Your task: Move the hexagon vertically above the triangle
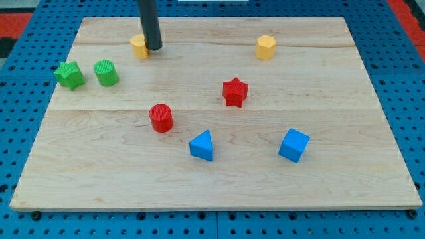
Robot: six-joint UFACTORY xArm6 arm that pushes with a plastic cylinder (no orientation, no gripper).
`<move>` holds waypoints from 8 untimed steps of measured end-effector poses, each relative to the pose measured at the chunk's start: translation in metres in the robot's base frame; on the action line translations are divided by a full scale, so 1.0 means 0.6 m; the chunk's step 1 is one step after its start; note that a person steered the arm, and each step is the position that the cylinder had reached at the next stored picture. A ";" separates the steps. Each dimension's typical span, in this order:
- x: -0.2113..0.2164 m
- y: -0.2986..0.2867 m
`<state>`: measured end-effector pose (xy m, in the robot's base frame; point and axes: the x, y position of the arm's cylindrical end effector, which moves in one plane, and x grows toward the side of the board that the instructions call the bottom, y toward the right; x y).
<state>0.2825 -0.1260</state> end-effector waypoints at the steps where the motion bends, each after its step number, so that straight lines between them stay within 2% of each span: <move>1: -0.002 0.003; 3: -0.032 0.344; 4: -0.052 0.548; 5: -0.066 0.636; 6: -0.054 0.648; 7: 0.035 0.641; 8: 0.037 0.577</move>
<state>0.3050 0.2205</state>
